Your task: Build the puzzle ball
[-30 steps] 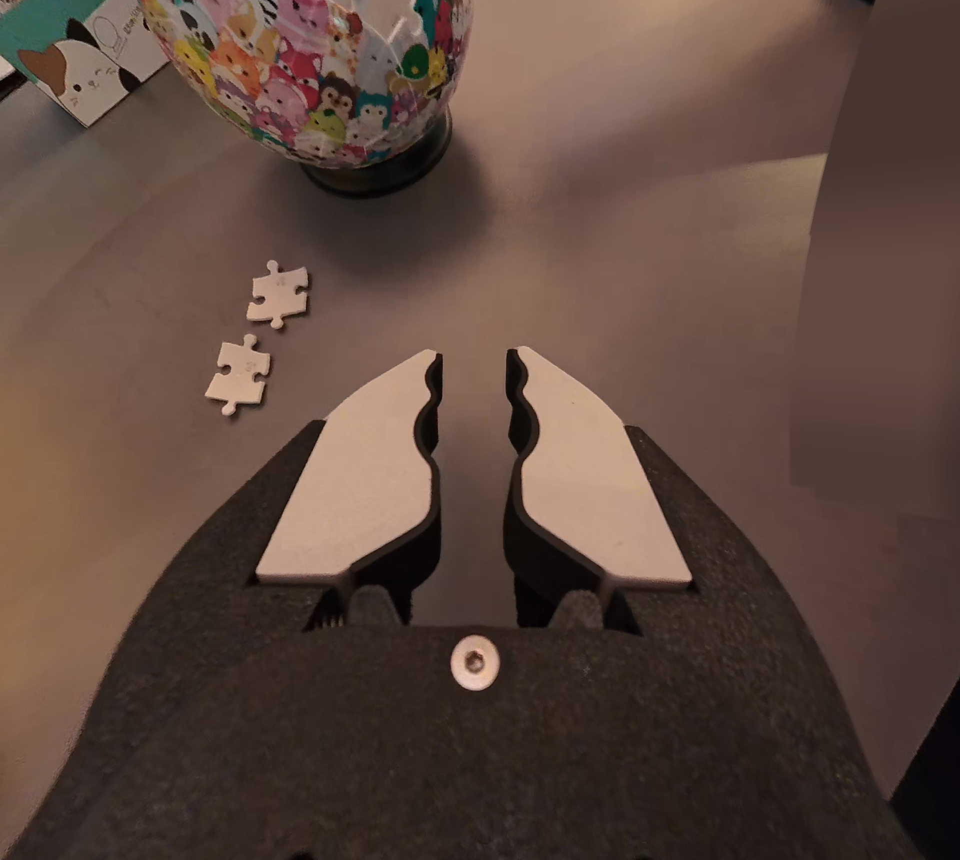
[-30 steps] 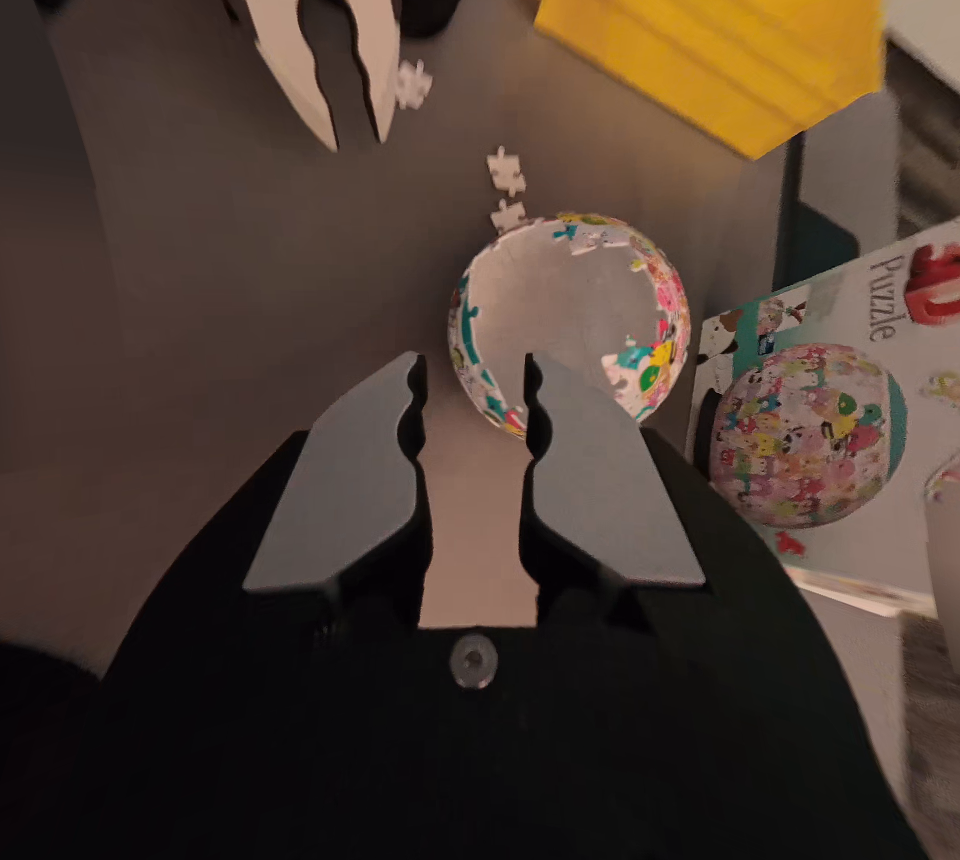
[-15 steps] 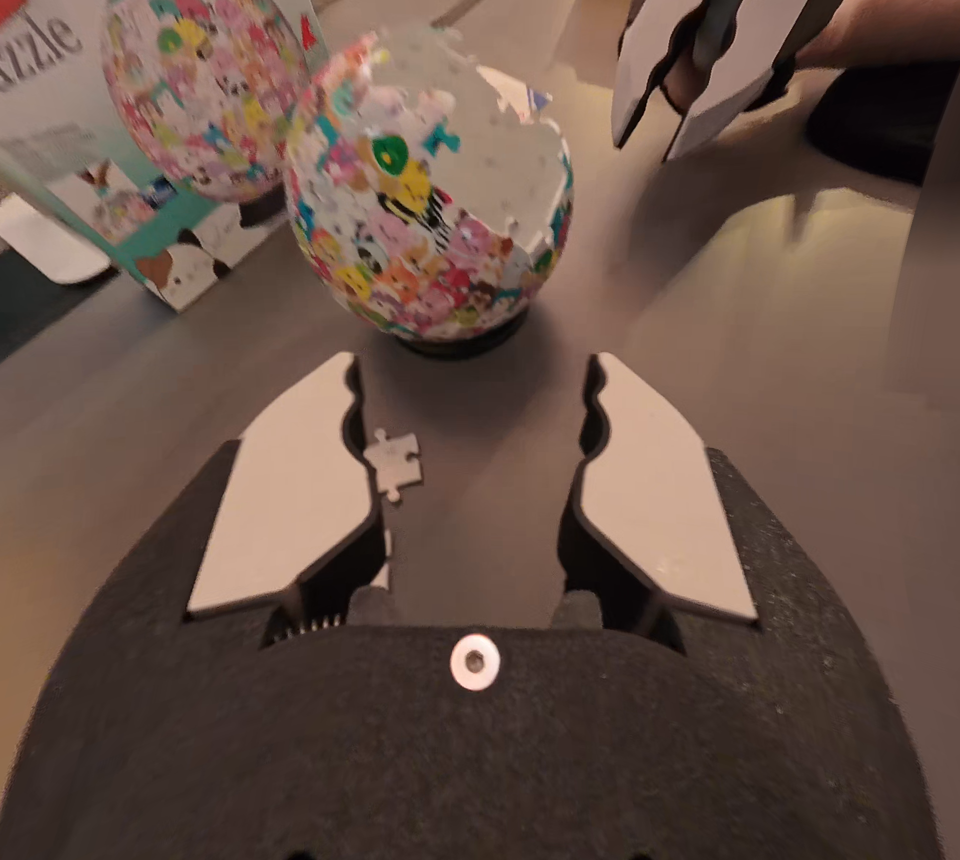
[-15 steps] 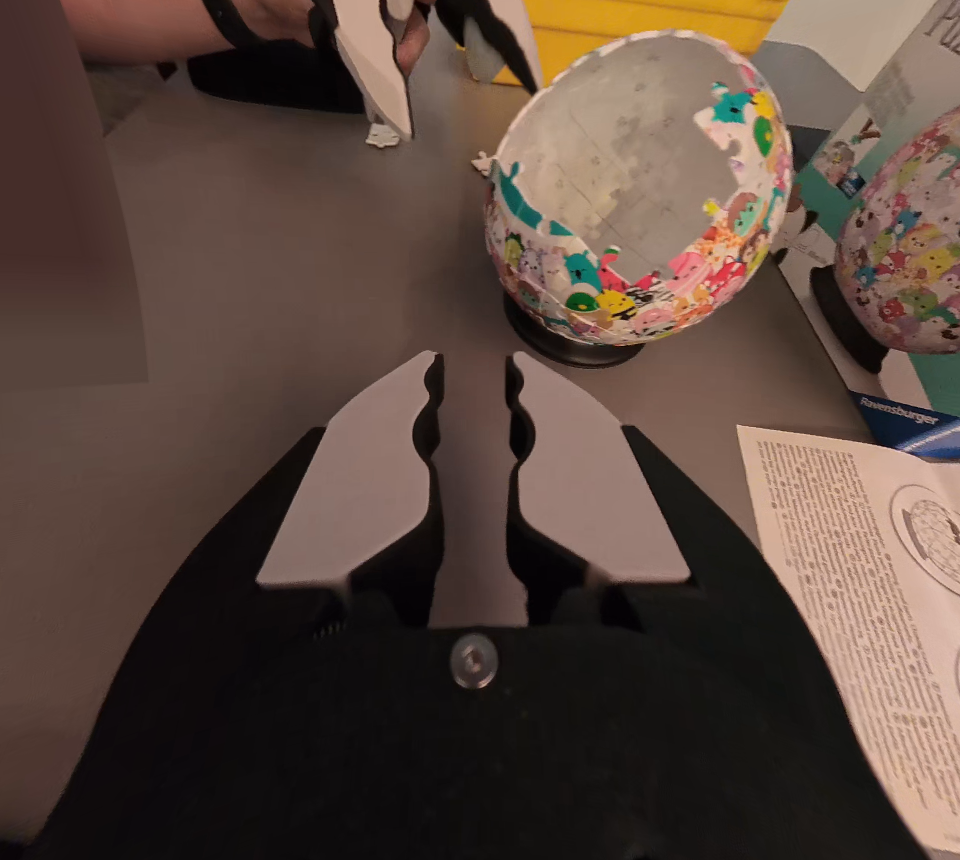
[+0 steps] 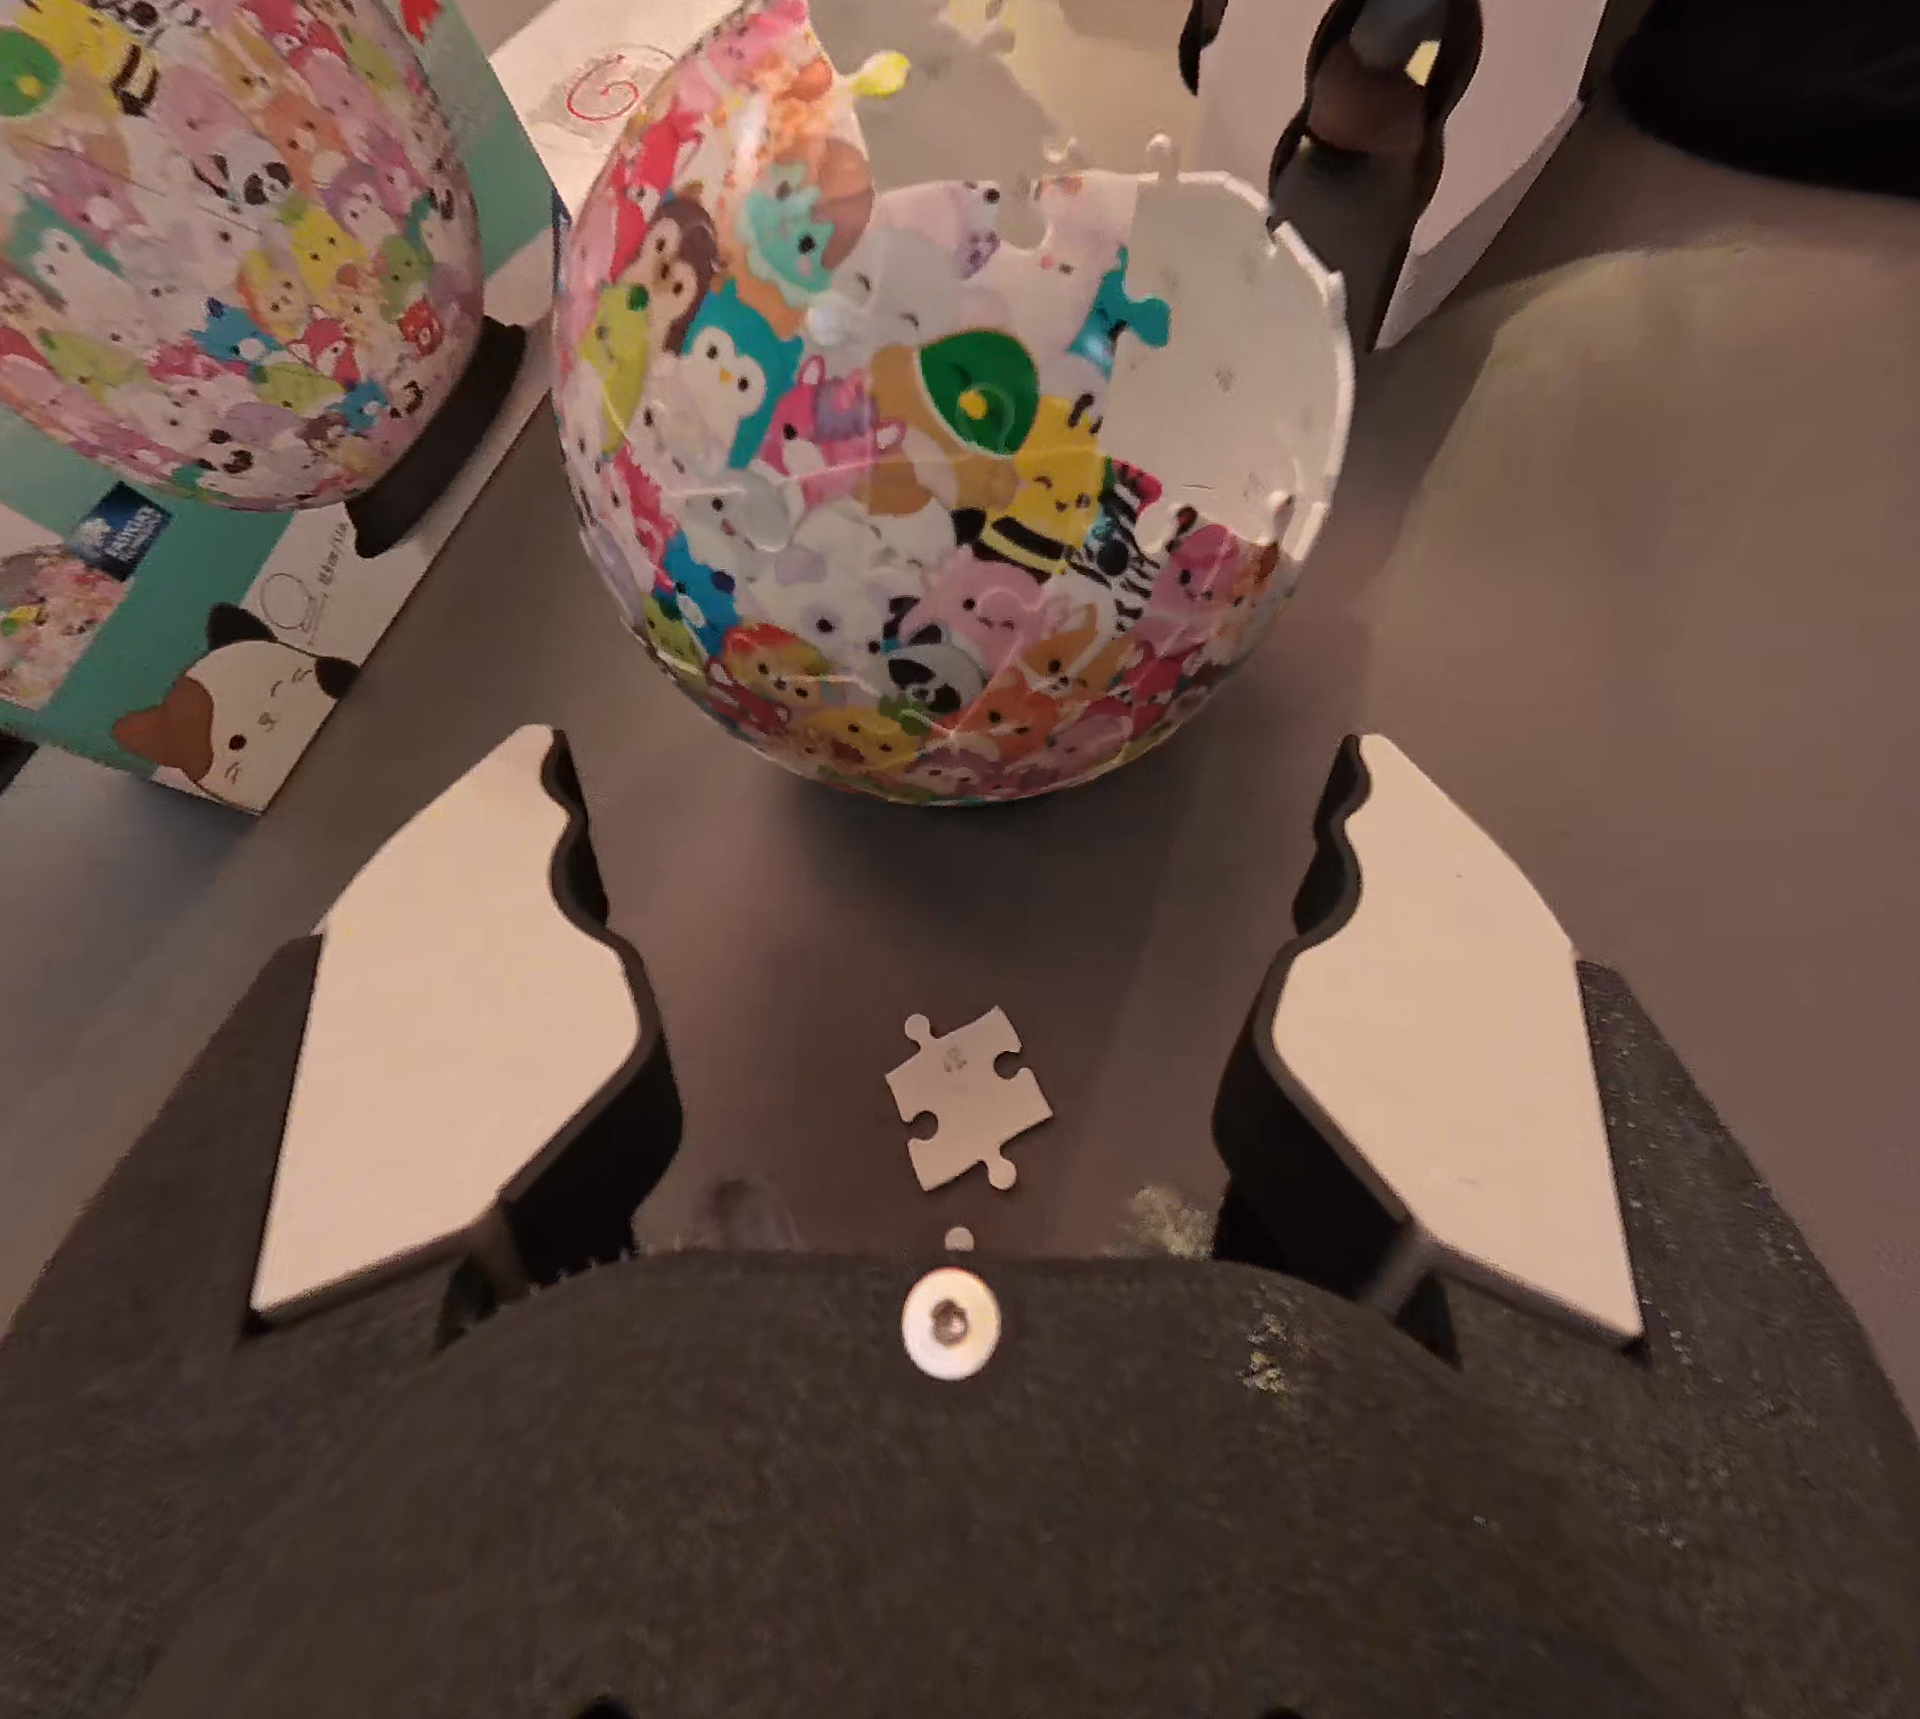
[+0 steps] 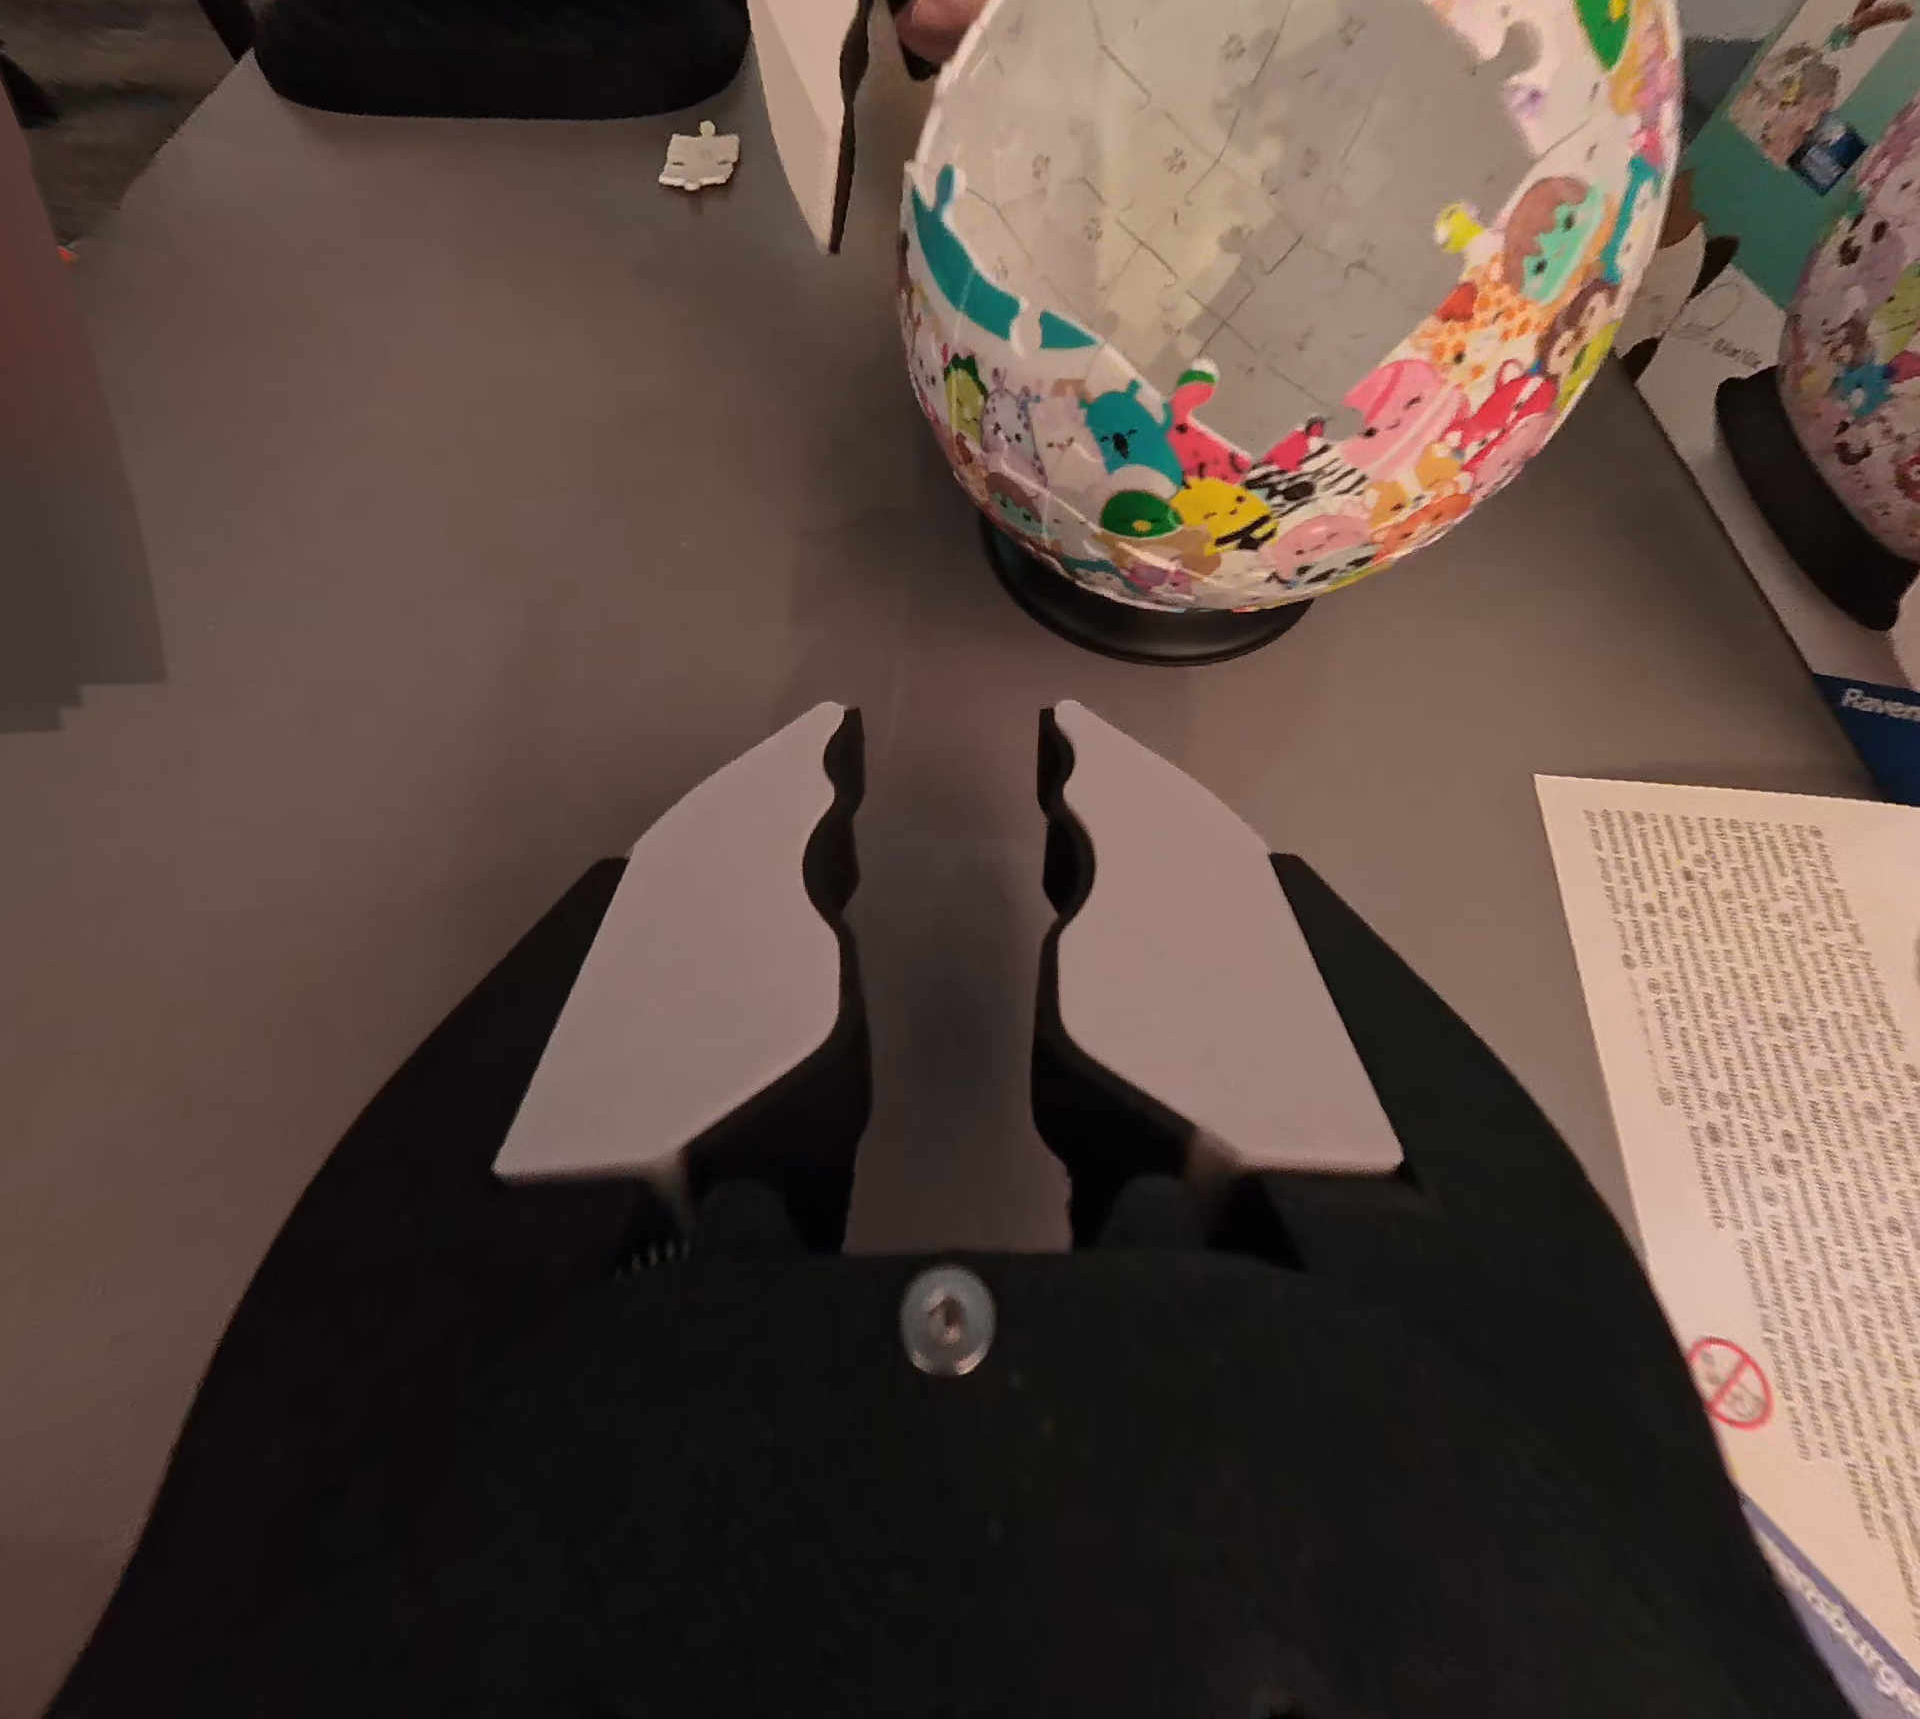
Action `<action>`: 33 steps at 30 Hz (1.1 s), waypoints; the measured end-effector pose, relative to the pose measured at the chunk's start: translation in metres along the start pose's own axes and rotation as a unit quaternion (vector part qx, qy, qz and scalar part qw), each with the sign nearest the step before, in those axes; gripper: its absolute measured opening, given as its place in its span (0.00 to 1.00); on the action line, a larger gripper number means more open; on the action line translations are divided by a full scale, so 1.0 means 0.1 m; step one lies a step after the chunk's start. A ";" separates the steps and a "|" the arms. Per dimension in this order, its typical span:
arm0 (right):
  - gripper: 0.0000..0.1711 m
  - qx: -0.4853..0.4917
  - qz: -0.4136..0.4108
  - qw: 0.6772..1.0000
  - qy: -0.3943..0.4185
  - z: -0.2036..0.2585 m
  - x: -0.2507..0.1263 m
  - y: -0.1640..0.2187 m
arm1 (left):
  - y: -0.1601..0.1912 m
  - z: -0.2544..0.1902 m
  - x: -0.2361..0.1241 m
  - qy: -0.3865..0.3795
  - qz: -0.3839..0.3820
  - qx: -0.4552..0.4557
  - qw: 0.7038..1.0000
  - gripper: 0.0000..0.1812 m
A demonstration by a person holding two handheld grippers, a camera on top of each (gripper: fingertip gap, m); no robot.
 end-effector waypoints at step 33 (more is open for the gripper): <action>0.24 0.107 0.137 0.982 0.070 -0.38 0.16 -0.24 | 0.04 -0.60 -0.03 -0.003 0.034 0.001 0.999 0.67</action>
Point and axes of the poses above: each gripper's, where its closed fingertips meet, x out along the fingers, y out of its underside, z = x × y across the jaws, the point moved 8 cm from there along -x, back along the fingers, and after that the axes turned 9 degrees about z, right-handed, at the moved point
